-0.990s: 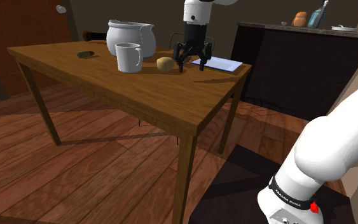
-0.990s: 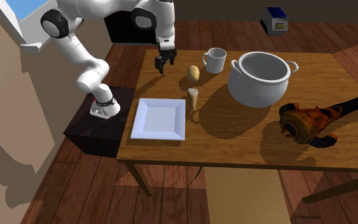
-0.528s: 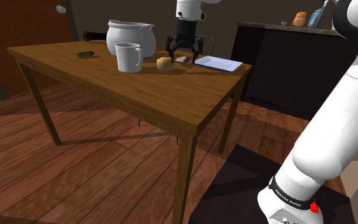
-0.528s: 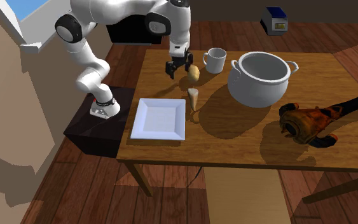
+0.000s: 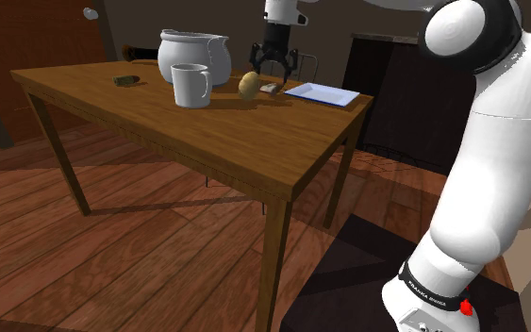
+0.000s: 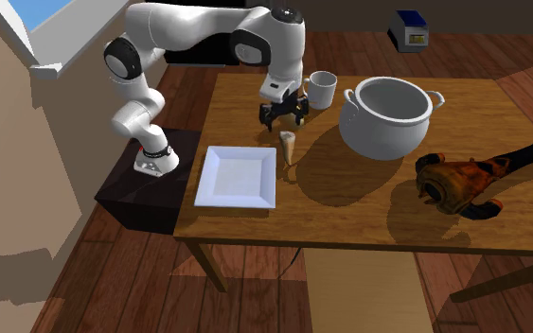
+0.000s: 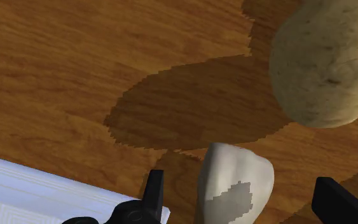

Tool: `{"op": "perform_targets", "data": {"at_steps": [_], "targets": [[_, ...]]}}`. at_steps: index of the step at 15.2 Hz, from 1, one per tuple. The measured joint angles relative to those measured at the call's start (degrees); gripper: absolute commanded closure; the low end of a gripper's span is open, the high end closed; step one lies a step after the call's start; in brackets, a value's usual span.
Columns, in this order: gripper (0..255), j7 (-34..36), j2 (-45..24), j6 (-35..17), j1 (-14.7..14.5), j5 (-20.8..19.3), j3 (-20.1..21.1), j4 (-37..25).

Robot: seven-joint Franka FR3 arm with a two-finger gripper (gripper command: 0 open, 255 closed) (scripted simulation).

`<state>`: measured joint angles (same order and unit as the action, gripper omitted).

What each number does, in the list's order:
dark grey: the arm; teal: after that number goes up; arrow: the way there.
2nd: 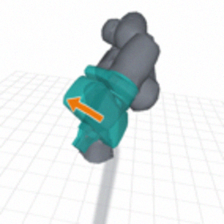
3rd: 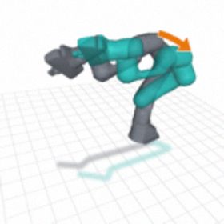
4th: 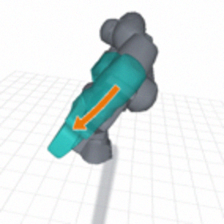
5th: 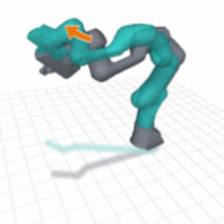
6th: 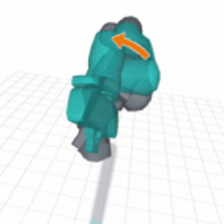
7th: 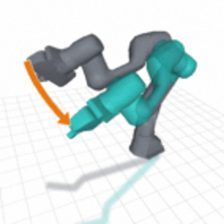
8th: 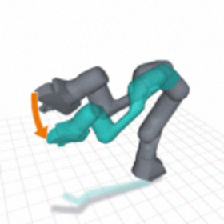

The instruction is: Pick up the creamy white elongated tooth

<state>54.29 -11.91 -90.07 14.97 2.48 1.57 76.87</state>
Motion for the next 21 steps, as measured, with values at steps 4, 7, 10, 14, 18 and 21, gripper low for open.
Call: {"op": "perform_targets", "data": {"at_steps": [4, 7, 10, 14, 18, 21], "targets": [[0, 6.26, -5.61, 2.29, 1.45, 0.81, -1.83, -8.46], [0, 6.73, -5.61, 0.43, 1.83, 0.96, -2.19, -6.64], [0, 6.71, -4.78, -2.12, 1.81, 0.97, -2.22, -3.27], [255, 6.67, -4.39, -4.22, 1.77, 0.97, -2.21, -0.80], [255, 6.63, -4.25, -4.40, 1.78, 0.98, -2.21, -0.57], [255, 6.63, -4.24, -4.40, 1.78, 0.98, -2.21, -0.55]]}}
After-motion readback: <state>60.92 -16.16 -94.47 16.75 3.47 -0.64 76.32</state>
